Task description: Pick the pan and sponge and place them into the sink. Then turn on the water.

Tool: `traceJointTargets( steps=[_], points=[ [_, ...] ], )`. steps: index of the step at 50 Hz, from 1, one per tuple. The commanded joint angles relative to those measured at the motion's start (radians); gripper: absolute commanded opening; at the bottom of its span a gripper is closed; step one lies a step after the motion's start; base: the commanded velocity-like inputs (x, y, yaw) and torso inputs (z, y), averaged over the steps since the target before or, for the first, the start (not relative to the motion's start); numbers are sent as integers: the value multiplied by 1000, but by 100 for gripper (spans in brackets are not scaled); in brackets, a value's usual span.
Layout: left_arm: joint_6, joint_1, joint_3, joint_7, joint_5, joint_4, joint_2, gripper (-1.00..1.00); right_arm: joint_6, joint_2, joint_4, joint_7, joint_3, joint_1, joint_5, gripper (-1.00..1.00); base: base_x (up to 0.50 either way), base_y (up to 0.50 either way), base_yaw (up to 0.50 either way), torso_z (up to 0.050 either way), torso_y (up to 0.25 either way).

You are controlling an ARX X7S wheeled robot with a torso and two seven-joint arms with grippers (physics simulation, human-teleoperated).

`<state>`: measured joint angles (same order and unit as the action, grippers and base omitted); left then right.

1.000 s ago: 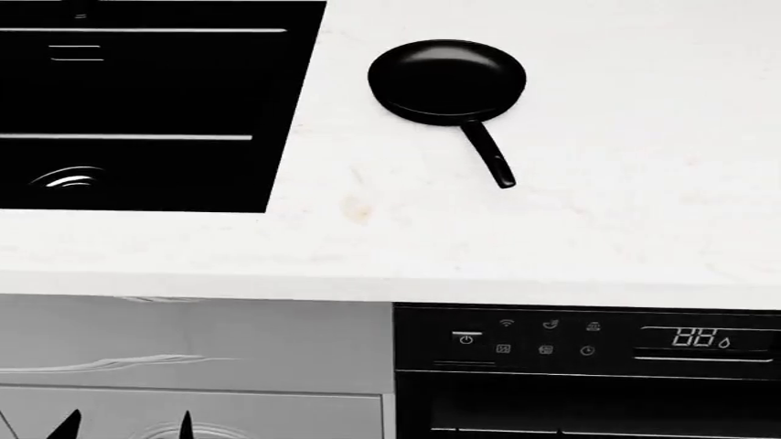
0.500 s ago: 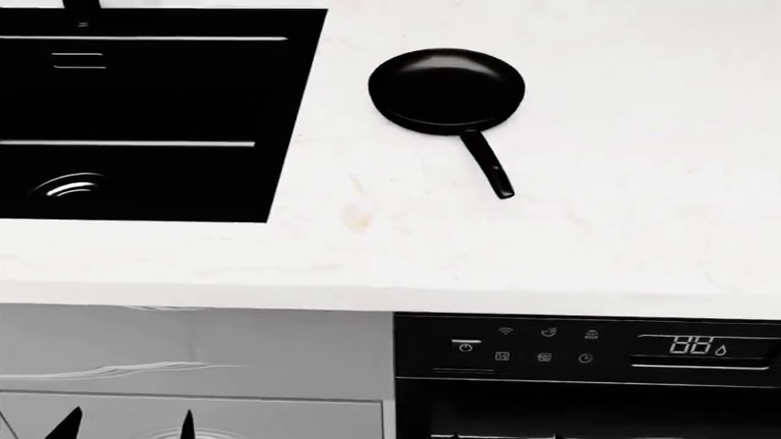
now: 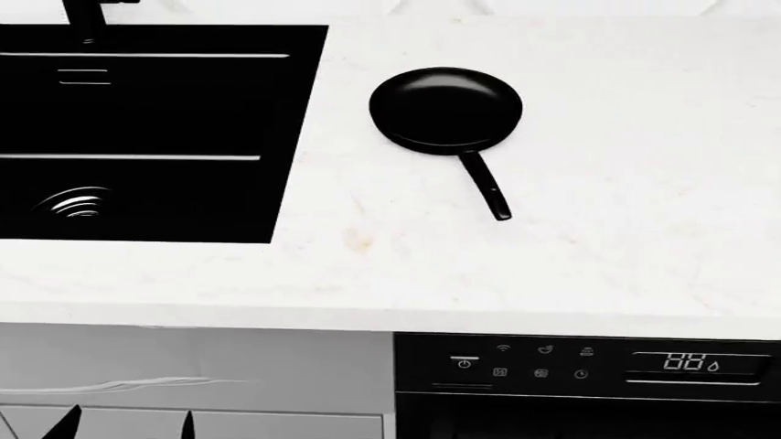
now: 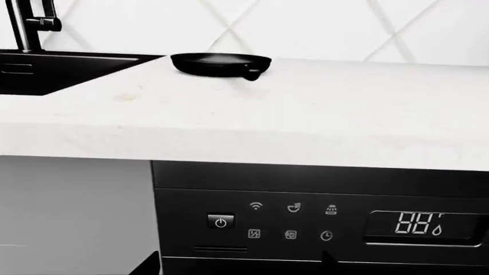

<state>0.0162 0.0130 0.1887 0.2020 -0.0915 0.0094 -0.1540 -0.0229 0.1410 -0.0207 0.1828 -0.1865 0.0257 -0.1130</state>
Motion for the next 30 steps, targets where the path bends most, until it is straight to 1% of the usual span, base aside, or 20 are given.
traceJointTargets(
  steps=[1, 3, 10, 11, 12, 21, 24, 28, 30],
  points=[
    [9, 0, 9, 6, -1, -8, -9, 100, -1, 6, -2, 11, -7, 2, -7, 100, 0, 0, 0, 50, 0],
    [25, -4, 3, 2, -16, -9, -10, 100, -1, 7, -2, 12, -8, 2, -8, 100, 0, 0, 0, 50, 0],
    [-1, 2, 22, 8, -2, -9, -12, 100, 1, 10, -1, 16, -12, 2, -13, 100, 0, 0, 0, 0, 0],
    [-1, -14, -170, -150, 165, -13, 137, 100, -60, -126, -6, -116, 140, -6, 233, 100, 0, 0, 0, 0, 0],
    [-16, -14, -148, -160, 159, -14, 134, 100, -13, -130, 4, -148, 156, -14, 137, 100, 0, 0, 0, 0, 0],
    [-29, -15, -121, -134, 128, -6, 111, 100, -27, -101, 14, -125, 130, -11, 84, 100, 0, 0, 0, 0, 0],
    [-46, -23, -122, -134, 106, 28, 104, 100, -36, -95, 41, -123, 129, -15, 63, 100, 0, 0, 0, 0, 0],
    [-124, -31, -113, -123, 93, 107, 103, 100, -83, -86, 127, -114, 114, -23, 56, 100, 0, 0, 0, 0, 0],
    [-205, -37, -137, -122, 49, 212, 101, 100, -139, -73, 221, -107, 111, -36, 58, 100, 0, 0, 0, 0, 0]
  ],
)
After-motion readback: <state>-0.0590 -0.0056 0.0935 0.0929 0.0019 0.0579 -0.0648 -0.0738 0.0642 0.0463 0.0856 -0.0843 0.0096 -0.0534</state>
